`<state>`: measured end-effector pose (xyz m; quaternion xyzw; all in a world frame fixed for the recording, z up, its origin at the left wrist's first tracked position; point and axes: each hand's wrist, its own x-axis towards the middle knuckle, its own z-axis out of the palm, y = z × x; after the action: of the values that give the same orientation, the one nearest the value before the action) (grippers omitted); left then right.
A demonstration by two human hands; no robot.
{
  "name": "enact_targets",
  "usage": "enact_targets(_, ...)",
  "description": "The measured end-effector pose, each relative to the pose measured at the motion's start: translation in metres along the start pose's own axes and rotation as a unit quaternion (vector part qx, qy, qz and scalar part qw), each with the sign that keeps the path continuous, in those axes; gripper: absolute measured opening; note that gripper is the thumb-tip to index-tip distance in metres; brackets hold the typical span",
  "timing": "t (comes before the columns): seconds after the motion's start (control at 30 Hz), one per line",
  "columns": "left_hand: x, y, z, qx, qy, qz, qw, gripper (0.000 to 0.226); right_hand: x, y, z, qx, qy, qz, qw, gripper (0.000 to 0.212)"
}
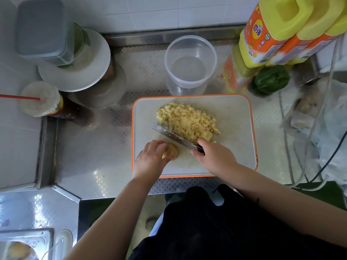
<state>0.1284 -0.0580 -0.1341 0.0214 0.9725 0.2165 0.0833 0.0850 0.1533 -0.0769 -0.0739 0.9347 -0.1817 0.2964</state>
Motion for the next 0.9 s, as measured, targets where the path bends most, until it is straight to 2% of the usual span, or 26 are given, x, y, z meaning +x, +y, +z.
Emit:
enact_targets(0.1,0.001,0.006,-0.004,0.030,-0.062,0.000,0.998,0.064,0.002,0.001,0.000,-0.003,-0.004,-0.003,1.000,0.028)
enact_targets(0.17,0.005,0.008,-0.003,0.057,-0.109,0.017,0.992,0.072,0.003,0.003,0.001,-0.003,-0.007,-0.001,1.000,0.029)
enact_targets(0.3,0.010,0.012,-0.004,0.055,-0.121,0.000,0.991,0.061,0.003,0.004,0.003,0.002,-0.010,0.001,1.000,0.031)
enact_targets(0.43,0.010,0.015,-0.001,0.043,-0.101,-0.019,0.994,0.055,0.004,0.004,0.003,0.001,-0.014,0.001,1.000,0.030)
enact_targets(0.5,0.010,0.017,0.000,0.043,-0.087,-0.016,0.995,0.058,0.005,0.004,0.003,0.002,-0.015,0.001,1.000,0.030)
enact_targets(0.6,0.007,0.018,0.001,0.072,-0.125,-0.017,0.989,0.073,0.005,0.005,0.003,0.002,-0.014,-0.002,1.000,0.031)
enact_targets(0.7,0.006,0.014,0.004,0.097,-0.130,-0.023,0.987,0.066,0.004,0.005,0.004,0.003,-0.019,-0.006,1.000,0.032)
enact_targets(0.8,0.006,0.011,0.005,0.105,-0.123,-0.010,0.987,0.062,0.003,0.005,0.003,0.005,-0.023,-0.010,1.000,0.033)
enact_targets(0.9,0.006,0.006,0.005,0.096,-0.120,0.039,0.987,0.059,0.000,0.008,0.002,0.007,-0.020,-0.014,1.000,0.033)
